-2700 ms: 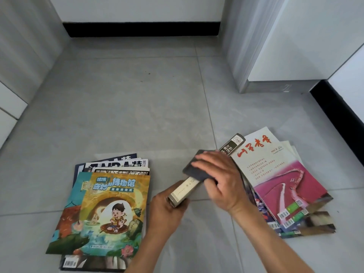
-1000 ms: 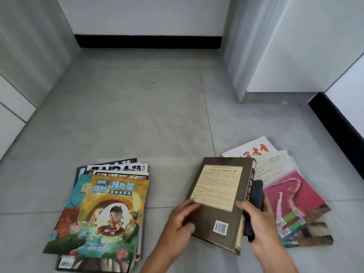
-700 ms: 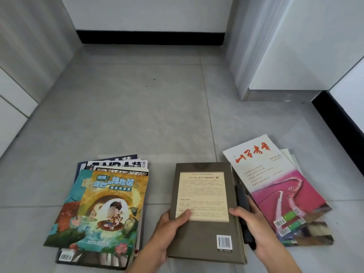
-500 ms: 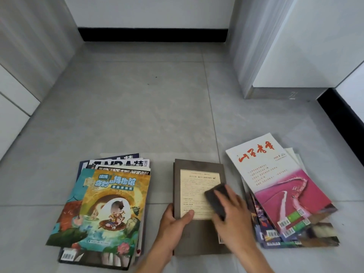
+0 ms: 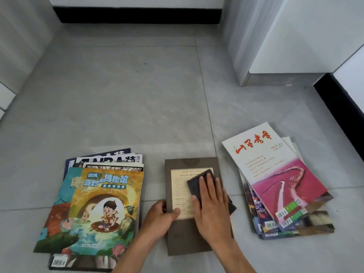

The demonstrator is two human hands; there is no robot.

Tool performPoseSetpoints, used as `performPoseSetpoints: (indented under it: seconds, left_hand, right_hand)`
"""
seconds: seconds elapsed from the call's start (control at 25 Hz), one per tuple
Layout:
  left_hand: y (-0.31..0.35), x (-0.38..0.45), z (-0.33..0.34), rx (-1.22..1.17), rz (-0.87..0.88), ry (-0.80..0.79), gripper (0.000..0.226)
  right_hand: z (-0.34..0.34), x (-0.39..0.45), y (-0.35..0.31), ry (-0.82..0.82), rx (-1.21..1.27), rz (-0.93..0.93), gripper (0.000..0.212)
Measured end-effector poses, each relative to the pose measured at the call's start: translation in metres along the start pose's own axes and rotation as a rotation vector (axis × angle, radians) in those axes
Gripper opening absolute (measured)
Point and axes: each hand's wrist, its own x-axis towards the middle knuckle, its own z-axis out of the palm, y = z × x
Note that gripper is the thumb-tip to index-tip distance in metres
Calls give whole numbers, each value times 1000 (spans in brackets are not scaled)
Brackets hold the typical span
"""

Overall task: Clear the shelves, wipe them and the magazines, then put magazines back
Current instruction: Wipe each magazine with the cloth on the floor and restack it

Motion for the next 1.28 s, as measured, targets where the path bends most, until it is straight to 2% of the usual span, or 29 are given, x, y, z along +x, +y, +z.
performPoseSetpoints:
  seconds: [0.04,0.08,0.16,0.2,0.24,0.32,0.36,0.4,0.48,0.56,0.64,0.72,0.8,0.88,0.92,0.96,1.04,1.16,1.2,1.28]
  left_hand:
    - [0,0,-1,38,15,-10,17]
    - [-1,0,-2,67,31,-19,18]
    - [-3,-1,-3,73,62,-24,21]
    - [-5,-1,-4,45,59,-25,22]
    - [-5,-1,-5,21,44,-30,22]
    - [-5,-2,-4,4,37,-45,21]
    - [-5,-2,-4,8,43,-47,22]
    - [-4,-3,-4,9,45,-44,22]
    - [-6,0,-2,-5,49,-41,22]
    - [-5,2,-5,-8,58,-49,28]
    - [-5,3,-7,-19,44,-60,35]
    - [-8,5,-8,-52,12,-60,28]
    - [-10,4,-8,-19,8,-76,21]
    - [-7,2,-11,-38,3,-83,14]
    - [-6,3,-13,-90,-22,-89,7]
    - [-3,2,-15,-164,-63,-96,13]
    - [0,1,-17,-280,-144,-95,37]
    - [-2,3,-17,-268,-149,-95,48]
    - [-1,2,-16,-257,-139,-107,50]
    - [-3,2,-17,-215,-121,-96,56]
  right_hand:
    - [9,2,-26,4,18,-34,56]
    - [12,5,-46,-43,27,-160,54]
    - [3,29,-40,-178,15,-462,52]
    - [-2,43,-23,-213,26,-508,53]
    - [-8,54,-4,-215,42,-460,54]
    - [-17,65,29,-62,78,-154,57]
    - [-19,65,32,-3,63,-19,59]
    - [-16,65,21,31,29,41,60]
    - [0,63,-22,28,22,-20,60]
    - [13,60,-62,-56,57,-264,56]
    - [9,68,-59,-153,100,-416,53]
    - [0,74,-21,-102,110,-320,54]
    - [-12,74,22,26,91,-83,57]
    - [-13,64,26,63,77,32,57]
    - [-7,54,12,65,61,31,56]
    - [0,37,-7,57,43,-7,55]
    - [12,-10,-33,30,18,-182,54]
    - [4,-59,0,-64,-21,-458,53]
    - [-1,-63,24,-62,-28,-453,53]
    - [-11,-63,59,33,45,-249,52]
